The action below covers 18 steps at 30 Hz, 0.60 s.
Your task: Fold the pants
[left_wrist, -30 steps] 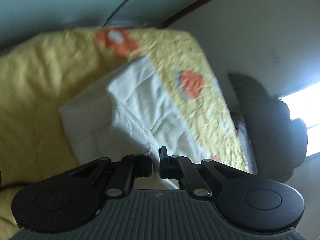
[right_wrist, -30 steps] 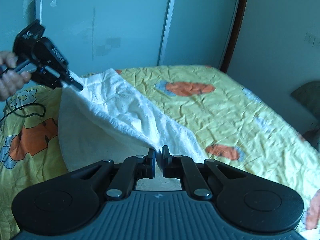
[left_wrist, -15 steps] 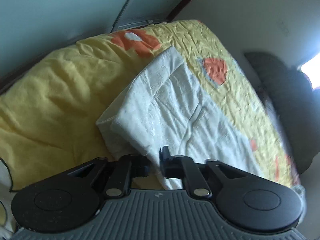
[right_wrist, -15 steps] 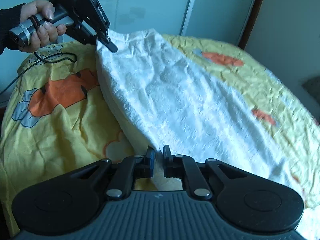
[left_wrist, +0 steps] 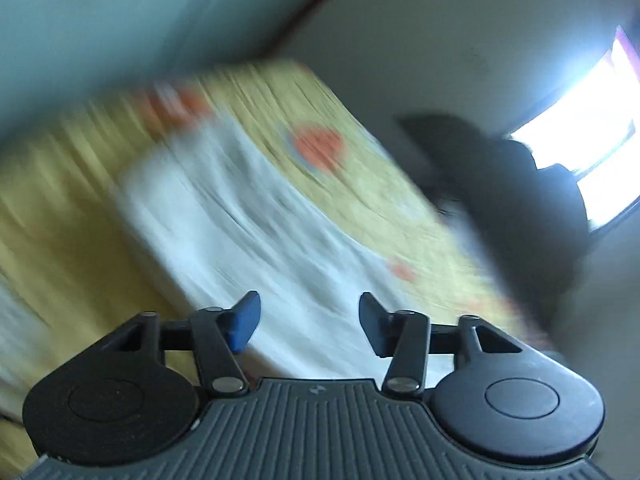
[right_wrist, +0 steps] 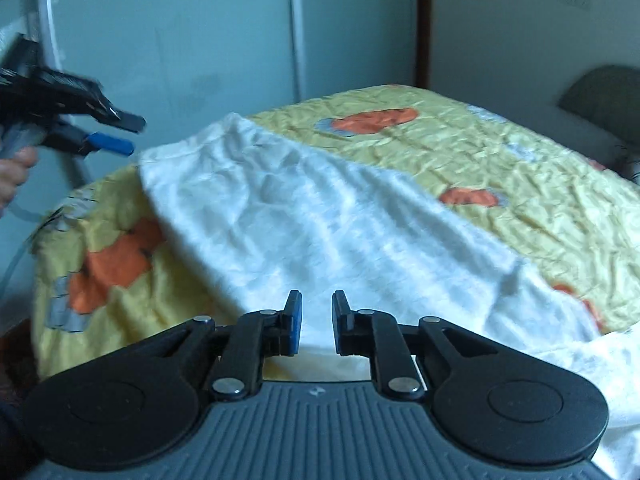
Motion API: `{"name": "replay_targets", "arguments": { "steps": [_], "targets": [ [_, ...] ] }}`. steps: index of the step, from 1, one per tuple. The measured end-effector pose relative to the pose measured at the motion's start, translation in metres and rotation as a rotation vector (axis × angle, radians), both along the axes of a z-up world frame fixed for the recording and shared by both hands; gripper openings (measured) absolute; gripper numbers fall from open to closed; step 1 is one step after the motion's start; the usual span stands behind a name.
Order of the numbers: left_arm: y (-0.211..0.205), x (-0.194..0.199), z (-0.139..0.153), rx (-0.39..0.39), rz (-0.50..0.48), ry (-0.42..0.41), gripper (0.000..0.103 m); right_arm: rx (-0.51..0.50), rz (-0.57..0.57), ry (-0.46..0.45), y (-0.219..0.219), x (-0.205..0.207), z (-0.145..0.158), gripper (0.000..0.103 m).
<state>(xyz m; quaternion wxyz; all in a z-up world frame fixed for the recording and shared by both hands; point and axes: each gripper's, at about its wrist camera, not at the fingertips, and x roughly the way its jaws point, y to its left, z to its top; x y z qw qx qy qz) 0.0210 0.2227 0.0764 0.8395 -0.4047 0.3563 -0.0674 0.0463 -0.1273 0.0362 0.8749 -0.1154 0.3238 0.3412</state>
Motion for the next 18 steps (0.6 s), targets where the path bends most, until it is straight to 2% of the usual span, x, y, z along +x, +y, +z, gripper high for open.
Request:
{"name": "replay_targets", "arguments": {
  "steps": [1, 2, 4, 5, 7, 8, 10, 13, 18],
  "targets": [
    [-0.018, 0.003, -0.01, -0.084, -0.056, 0.028, 0.057, -0.021, 0.009, -0.017, 0.0, -0.001, 0.002, 0.015],
    [-0.037, 0.006, -0.021, -0.134, -0.114, 0.065, 0.057, -0.044, 0.027, -0.036, 0.002, -0.004, 0.003, 0.015],
    [-0.067, 0.008, -0.039, -0.159, -0.185, 0.138, 0.057, -0.145, 0.079, -0.094, 0.006, -0.012, 0.0, 0.015],
    [-0.076, 0.008, -0.048, -0.174, -0.192, 0.178, 0.057, -0.216, 0.108, -0.127, 0.008, -0.018, -0.004, 0.015],
    [-0.081, 0.007, -0.065, -0.258, -0.164, 0.239, 0.057, -0.337, 0.154, -0.18, 0.009, -0.027, -0.012, 0.015],
    [-0.08, 0.006, -0.07, -0.3, -0.135, 0.26, 0.057, -0.367, 0.165, -0.194, 0.008, -0.029, -0.015, 0.015],
    [-0.077, 0.009, -0.076, -0.347, -0.095, 0.286, 0.057, -0.366, 0.185, -0.184, 0.004, -0.026, -0.015, 0.015],
    [-0.079, 0.011, -0.071, -0.362, -0.081, 0.281, 0.057, -0.396, 0.222, -0.207, 0.006, -0.022, -0.017, 0.015],
    [-0.087, 0.017, -0.062, -0.331, -0.085, 0.259, 0.06, -0.527, 0.34, -0.221, 0.022, -0.02, -0.032, 0.015]
  ]
}}
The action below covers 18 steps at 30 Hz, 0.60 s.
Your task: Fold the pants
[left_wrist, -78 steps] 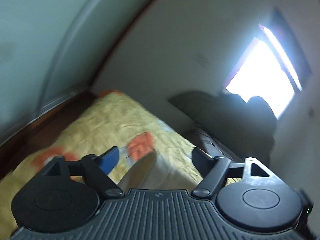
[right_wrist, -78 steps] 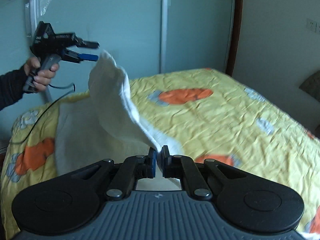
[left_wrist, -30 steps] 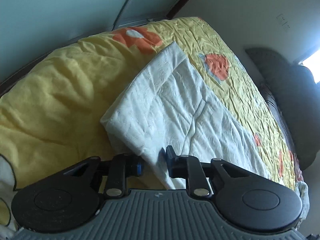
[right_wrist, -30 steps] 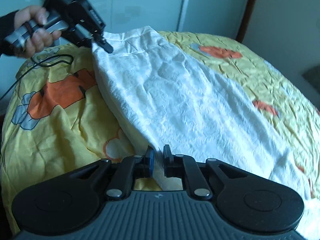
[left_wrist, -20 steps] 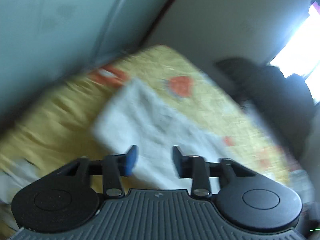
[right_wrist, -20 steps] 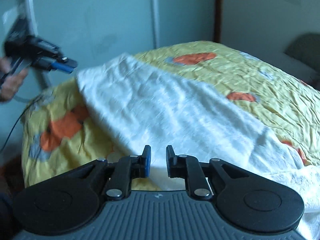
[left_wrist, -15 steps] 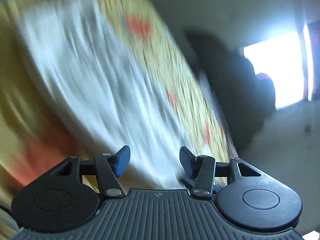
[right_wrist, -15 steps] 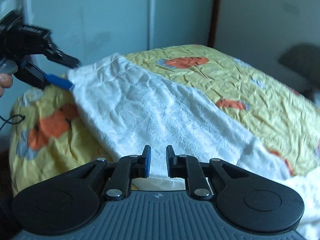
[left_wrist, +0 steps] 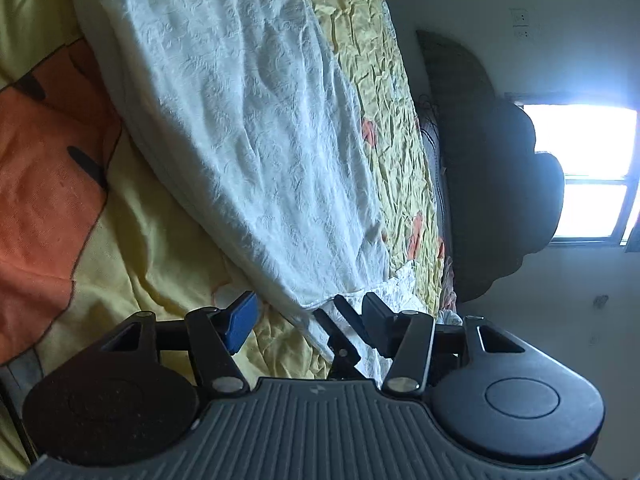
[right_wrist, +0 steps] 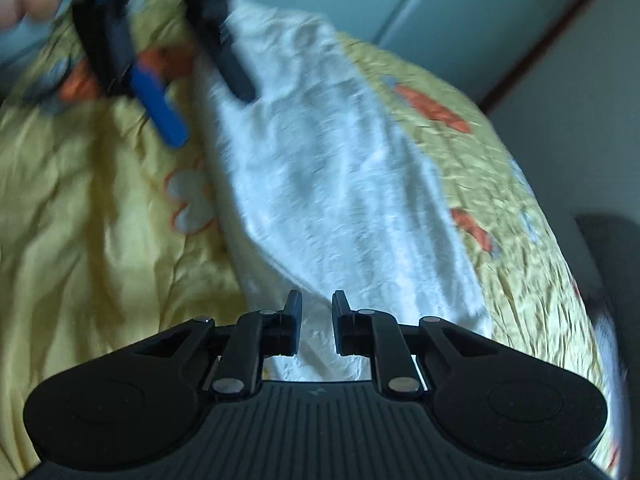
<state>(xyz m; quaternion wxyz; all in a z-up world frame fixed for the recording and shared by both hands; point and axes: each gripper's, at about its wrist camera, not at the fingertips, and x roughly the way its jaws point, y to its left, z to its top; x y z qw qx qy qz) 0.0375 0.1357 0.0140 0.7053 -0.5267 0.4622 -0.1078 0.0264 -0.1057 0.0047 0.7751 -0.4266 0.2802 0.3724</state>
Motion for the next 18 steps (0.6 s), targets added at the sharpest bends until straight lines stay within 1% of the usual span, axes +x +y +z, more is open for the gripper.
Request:
{"name": "replay_targets", "arguments": {
  "steps": [3, 4, 5, 6, 7, 8, 9, 11, 12, 13, 15, 18],
  "targets": [
    [0.0, 0.0, 0.0, 0.022, 0.002, 0.0, 0.06, -0.029, 0.064, 0.026, 0.003, 0.0, 0.001, 0.015],
    [0.0, 0.0, 0.0, 0.027, 0.001, 0.0, 0.06, -0.039, 0.081, 0.032, 0.004, 0.0, 0.001, 0.021],
    [0.0, -0.001, 0.0, 0.033, 0.0, 0.002, 0.06, -0.053, 0.103, 0.041, 0.005, 0.003, 0.002, 0.026],
    [-0.001, 0.0, 0.0, 0.038, -0.002, 0.004, 0.06, -0.065, 0.127, 0.045, 0.006, 0.004, 0.002, 0.038],
    [-0.001, 0.0, 0.0, 0.042, -0.007, 0.007, 0.06, -0.07, 0.145, 0.039, 0.006, 0.008, 0.003, 0.054],
    [-0.002, 0.0, 0.0, 0.045, -0.013, 0.007, 0.06, -0.075, 0.156, 0.038, 0.006, 0.013, 0.005, 0.061],
    [-0.003, 0.0, -0.001, 0.048, -0.017, 0.007, 0.061, -0.082, 0.167, 0.054, 0.006, 0.019, 0.007, 0.065],
    [-0.004, -0.001, -0.001, 0.049, -0.018, 0.009, 0.062, -0.073, 0.193, 0.134, 0.006, 0.031, 0.012, 0.063],
    [-0.003, -0.002, -0.002, 0.047, -0.011, 0.01, 0.063, -0.065, 0.204, 0.166, 0.007, 0.035, 0.015, 0.061],
    [-0.001, -0.002, -0.002, 0.041, -0.004, 0.009, 0.063, -0.06, 0.218, 0.187, 0.007, 0.037, 0.015, 0.046],
    [0.002, -0.003, -0.002, 0.032, 0.011, 0.003, 0.065, -0.076, 0.23, 0.221, 0.01, 0.039, 0.012, 0.033],
    [0.004, -0.001, 0.001, 0.027, 0.022, -0.01, 0.068, -0.082, 0.237, 0.234, 0.01, 0.039, 0.007, 0.031]
  ]
}}
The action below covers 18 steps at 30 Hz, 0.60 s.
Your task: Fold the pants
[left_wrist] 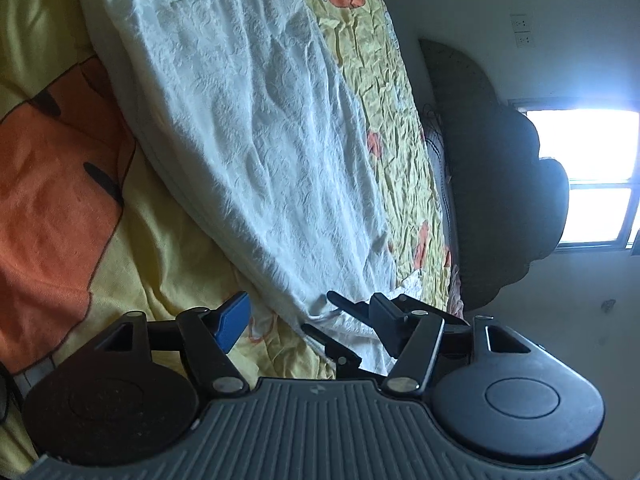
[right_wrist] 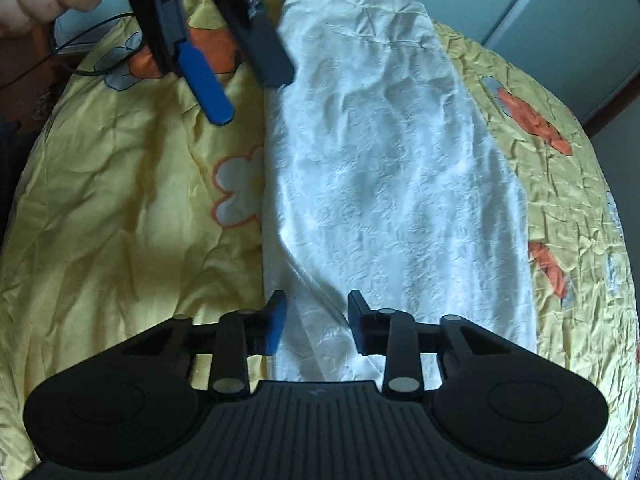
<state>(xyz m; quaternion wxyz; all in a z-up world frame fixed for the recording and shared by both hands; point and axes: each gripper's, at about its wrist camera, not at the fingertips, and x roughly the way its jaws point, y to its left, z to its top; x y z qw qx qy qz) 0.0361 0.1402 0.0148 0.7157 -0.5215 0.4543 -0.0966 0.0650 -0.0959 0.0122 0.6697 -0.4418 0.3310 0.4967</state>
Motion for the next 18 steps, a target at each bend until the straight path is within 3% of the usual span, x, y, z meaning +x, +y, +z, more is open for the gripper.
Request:
{"name": "replay_targets", "arguments": {
  "steps": [2, 4, 7, 13, 15, 18],
  "targets": [
    [-0.001, 0.002, 0.002, 0.0, -0.006, -0.007, 0.068, 0.01, -0.011, 0.005, -0.001, 0.001, 0.002, 0.031],
    [-0.003, 0.005, 0.002, -0.012, -0.008, -0.008, 0.068, 0.022, -0.012, 0.005, -0.002, 0.0, 0.005, 0.017],
    [-0.007, 0.009, -0.001, -0.043, -0.001, 0.004, 0.068, 0.01, -0.008, 0.003, -0.003, -0.002, 0.005, 0.01],
    [-0.019, 0.013, 0.0, -0.077, 0.011, 0.002, 0.073, 0.041, -0.057, -0.052, -0.005, -0.004, 0.016, 0.007],
    [-0.022, 0.016, -0.005, -0.094, 0.038, 0.018, 0.081, 0.08, -0.081, -0.065, -0.01, -0.005, 0.025, 0.007],
    [-0.031, 0.026, -0.013, -0.064, 0.04, 0.061, 0.081, 0.121, -0.122, -0.073, -0.018, -0.01, 0.031, 0.006]
  ]
}}
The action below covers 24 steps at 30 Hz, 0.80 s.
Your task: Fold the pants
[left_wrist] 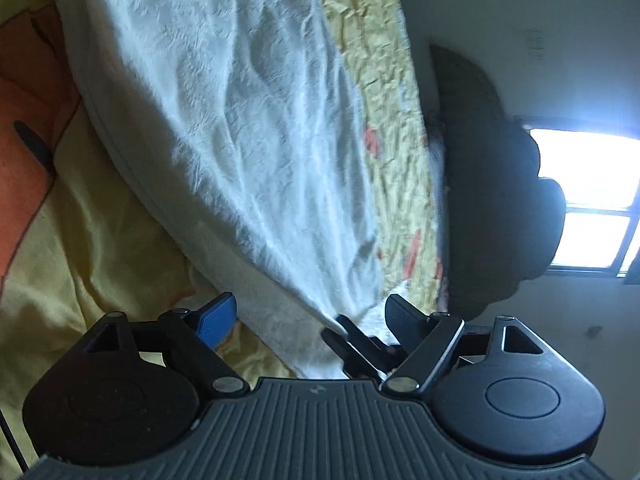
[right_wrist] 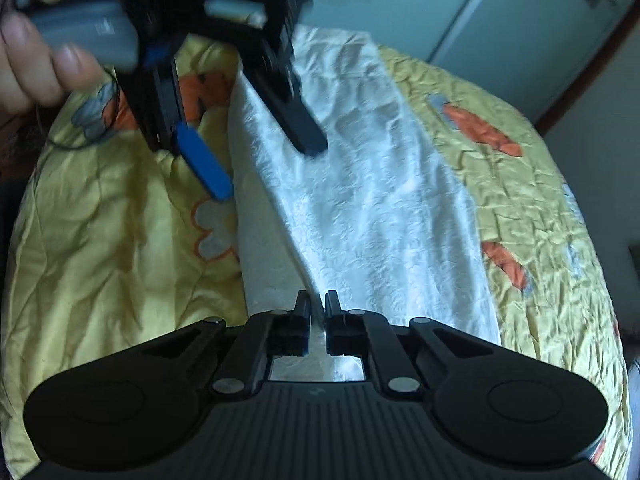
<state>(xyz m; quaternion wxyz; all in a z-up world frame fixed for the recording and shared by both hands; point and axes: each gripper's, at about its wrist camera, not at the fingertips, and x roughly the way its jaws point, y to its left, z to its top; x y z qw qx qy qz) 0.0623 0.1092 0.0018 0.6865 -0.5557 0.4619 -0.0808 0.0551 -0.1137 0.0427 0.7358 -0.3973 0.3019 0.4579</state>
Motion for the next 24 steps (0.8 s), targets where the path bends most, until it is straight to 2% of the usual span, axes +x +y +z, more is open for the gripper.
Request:
{"name": "replay_targets", "arguments": {
  "steps": [2, 4, 5, 6, 7, 9, 12, 14, 15, 17, 19, 20, 24],
  "targets": [
    [-0.006, 0.008, -0.003, 0.032, -0.008, -0.009, 0.076, 0.022, -0.026, 0.001, -0.003, -0.005, 0.0, 0.006],
    [-0.012, 0.018, -0.005, 0.115, -0.024, 0.012, 0.053, 0.048, -0.056, 0.016, -0.006, -0.01, -0.004, 0.006],
    [-0.014, 0.023, -0.008, 0.136, -0.034, 0.019, 0.032, 0.064, -0.079, 0.017, -0.007, -0.013, -0.008, 0.006],
    [-0.015, 0.026, -0.012, 0.141, -0.038, 0.033, 0.023, 0.084, -0.116, 0.015, -0.008, -0.015, -0.012, 0.007],
    [-0.017, 0.028, -0.016, 0.147, -0.043, 0.045, 0.022, 0.109, -0.156, 0.026, -0.009, -0.015, -0.017, 0.008],
    [-0.019, 0.027, -0.023, 0.171, -0.048, 0.048, 0.008, 0.172, -0.246, 0.055, -0.015, -0.015, -0.021, 0.008],
    [-0.018, 0.024, -0.027, 0.197, -0.058, 0.019, 0.008, 0.328, -0.388, 0.085, -0.045, 0.0, -0.004, 0.008],
    [-0.019, 0.021, -0.028, 0.211, -0.062, 0.0, 0.011, 0.369, -0.559, 0.006, -0.073, 0.026, 0.007, 0.009],
    [-0.019, 0.019, -0.028, 0.215, -0.06, -0.008, 0.014, 0.367, -0.663, -0.057, -0.088, 0.043, 0.01, 0.01],
    [-0.02, 0.016, -0.029, 0.221, -0.057, -0.027, 0.014, 0.309, -0.907, -0.206, -0.117, 0.082, 0.007, 0.012],
    [-0.02, 0.014, -0.03, 0.215, -0.056, -0.035, 0.014, 0.236, -1.148, -0.289, -0.143, 0.119, -0.004, 0.013],
    [-0.019, 0.014, -0.03, 0.207, -0.057, -0.035, 0.014, 0.225, -1.235, -0.29, -0.155, 0.134, -0.011, 0.013],
    [-0.017, 0.017, -0.032, 0.191, -0.075, -0.035, 0.014, 0.264, -1.428, -0.086, -0.19, 0.178, -0.042, 0.013]
  ]
}}
